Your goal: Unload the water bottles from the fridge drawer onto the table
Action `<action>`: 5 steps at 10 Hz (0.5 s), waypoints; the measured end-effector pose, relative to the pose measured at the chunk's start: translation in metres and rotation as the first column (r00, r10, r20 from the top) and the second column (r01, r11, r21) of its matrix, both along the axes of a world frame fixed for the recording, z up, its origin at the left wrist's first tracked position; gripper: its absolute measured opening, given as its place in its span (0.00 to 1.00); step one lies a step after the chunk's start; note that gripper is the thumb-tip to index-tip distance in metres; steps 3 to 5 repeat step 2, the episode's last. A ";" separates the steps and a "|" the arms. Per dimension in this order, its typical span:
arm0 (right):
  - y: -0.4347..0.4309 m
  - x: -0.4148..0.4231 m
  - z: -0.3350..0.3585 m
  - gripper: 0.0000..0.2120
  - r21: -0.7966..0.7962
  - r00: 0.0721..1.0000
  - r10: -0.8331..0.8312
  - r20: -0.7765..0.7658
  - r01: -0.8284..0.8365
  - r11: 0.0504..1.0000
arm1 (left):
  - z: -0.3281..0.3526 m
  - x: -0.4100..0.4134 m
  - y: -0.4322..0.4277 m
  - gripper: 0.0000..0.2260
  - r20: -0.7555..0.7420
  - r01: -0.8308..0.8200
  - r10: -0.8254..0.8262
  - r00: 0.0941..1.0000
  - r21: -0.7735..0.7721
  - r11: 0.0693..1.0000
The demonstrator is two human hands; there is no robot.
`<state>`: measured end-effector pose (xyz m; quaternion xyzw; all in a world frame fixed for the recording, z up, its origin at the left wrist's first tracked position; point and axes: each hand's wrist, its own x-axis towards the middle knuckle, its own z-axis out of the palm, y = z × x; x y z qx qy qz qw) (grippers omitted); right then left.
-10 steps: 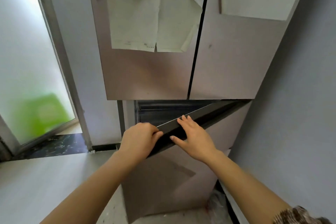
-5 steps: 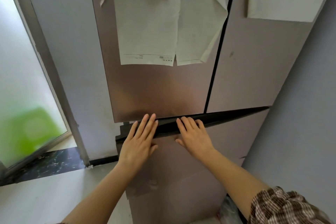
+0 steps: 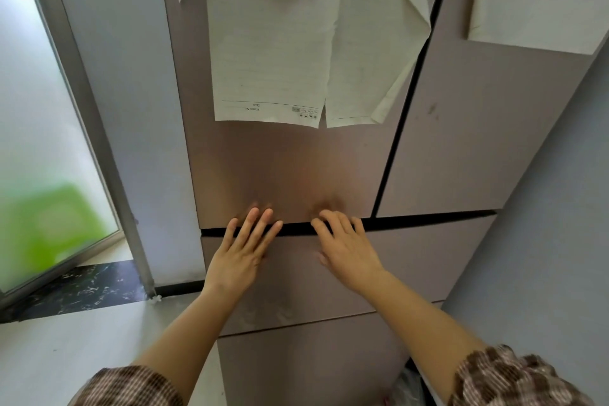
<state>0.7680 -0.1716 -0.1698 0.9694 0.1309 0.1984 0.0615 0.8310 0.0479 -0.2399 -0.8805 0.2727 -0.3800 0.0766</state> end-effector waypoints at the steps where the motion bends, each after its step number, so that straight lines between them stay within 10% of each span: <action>1: -0.001 -0.020 0.019 0.26 0.349 0.998 0.058 -0.028 -0.044 0.936 | 0.001 -0.006 0.000 0.47 -0.046 -0.026 0.026 0.999 0.010 1.000; 2: -0.008 -0.049 0.064 0.20 0.713 0.996 0.049 0.081 -0.092 0.695 | 0.009 -0.010 -0.002 0.51 -0.064 -0.027 0.027 0.998 0.005 1.000; 5: -0.008 -0.049 0.064 0.20 0.713 0.996 0.049 0.081 -0.092 0.695 | 0.009 -0.010 -0.002 0.51 -0.064 -0.027 0.027 0.998 0.005 1.000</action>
